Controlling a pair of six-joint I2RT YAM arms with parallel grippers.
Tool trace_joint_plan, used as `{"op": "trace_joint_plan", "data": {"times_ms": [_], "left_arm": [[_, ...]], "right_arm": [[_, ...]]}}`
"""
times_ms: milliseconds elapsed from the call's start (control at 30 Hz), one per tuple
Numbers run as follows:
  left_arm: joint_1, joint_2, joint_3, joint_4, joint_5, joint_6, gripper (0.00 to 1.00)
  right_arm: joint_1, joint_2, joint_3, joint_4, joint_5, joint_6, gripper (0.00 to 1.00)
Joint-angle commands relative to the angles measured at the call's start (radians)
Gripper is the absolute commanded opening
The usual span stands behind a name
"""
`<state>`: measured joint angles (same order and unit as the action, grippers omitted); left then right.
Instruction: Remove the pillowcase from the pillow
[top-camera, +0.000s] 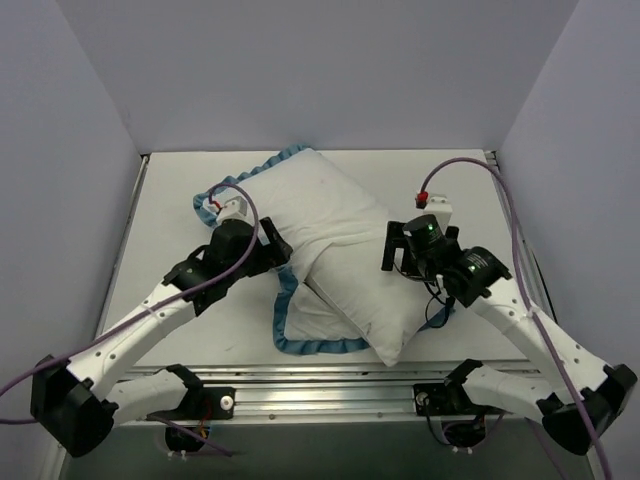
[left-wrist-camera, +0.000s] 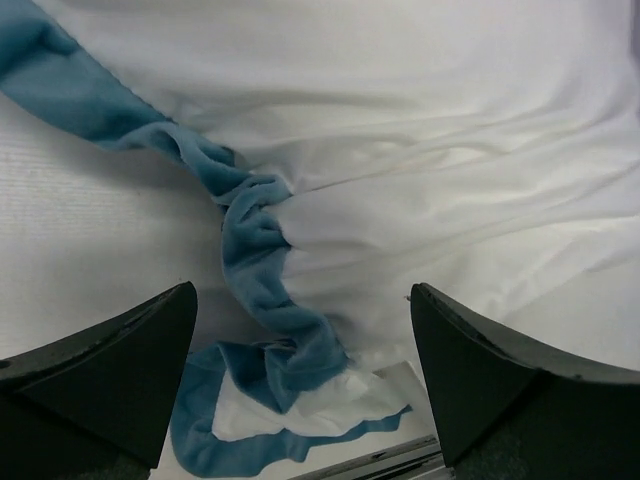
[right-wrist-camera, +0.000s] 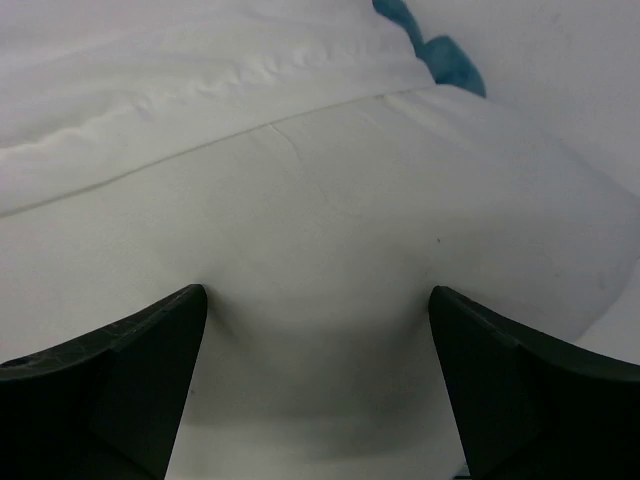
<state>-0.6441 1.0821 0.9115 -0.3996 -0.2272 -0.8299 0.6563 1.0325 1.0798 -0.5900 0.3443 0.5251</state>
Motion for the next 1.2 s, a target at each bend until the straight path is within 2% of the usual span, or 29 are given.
{"op": "trace_joint_plan", "data": {"times_ms": [0,67,133,233,400,600,800,900,1033,1067,1133,1167], "left_arm": [[-0.002,0.158,0.026,0.048,0.061,0.018,0.96],[0.020,0.232,0.056,0.086,0.087,0.032,0.96],[0.041,0.349,0.125,0.128,0.120,0.057,0.95],[0.067,0.481,0.223,0.145,0.150,0.101,0.95],[0.081,0.596,0.443,0.108,0.184,0.188,0.95],[0.187,0.478,0.503,0.039,0.160,0.254,0.97],[0.179,0.287,0.480,-0.102,0.114,0.379,0.96],[0.109,0.199,0.422,-0.123,0.114,0.446,0.95],[-0.066,0.144,0.360,-0.146,0.082,0.515,0.95],[-0.150,0.145,0.348,-0.160,0.047,0.525,0.94],[-0.244,0.157,0.343,-0.171,-0.012,0.549,0.94],[-0.344,0.182,0.342,-0.177,-0.090,0.558,0.94]], "right_arm": [[-0.057,0.034,-0.105,0.105,-0.189,-0.017,0.87],[-0.041,0.032,-0.148,0.175,-0.343,0.012,0.85],[0.037,0.024,-0.193,0.281,-0.419,0.041,0.83],[0.196,0.053,-0.182,0.361,-0.424,0.099,0.83],[0.305,0.124,-0.169,0.543,-0.468,0.142,0.82],[0.347,0.198,-0.064,0.532,-0.407,0.087,0.82],[0.321,0.101,-0.014,0.426,-0.167,0.049,0.84],[0.258,0.048,-0.043,0.377,-0.073,0.072,0.84],[0.125,-0.026,-0.119,0.335,-0.045,0.104,0.84],[0.105,-0.041,-0.133,0.329,-0.044,0.107,0.85],[0.060,-0.080,-0.173,0.315,-0.041,0.113,0.86],[0.051,-0.089,-0.185,0.306,-0.039,0.116,0.87]]}}
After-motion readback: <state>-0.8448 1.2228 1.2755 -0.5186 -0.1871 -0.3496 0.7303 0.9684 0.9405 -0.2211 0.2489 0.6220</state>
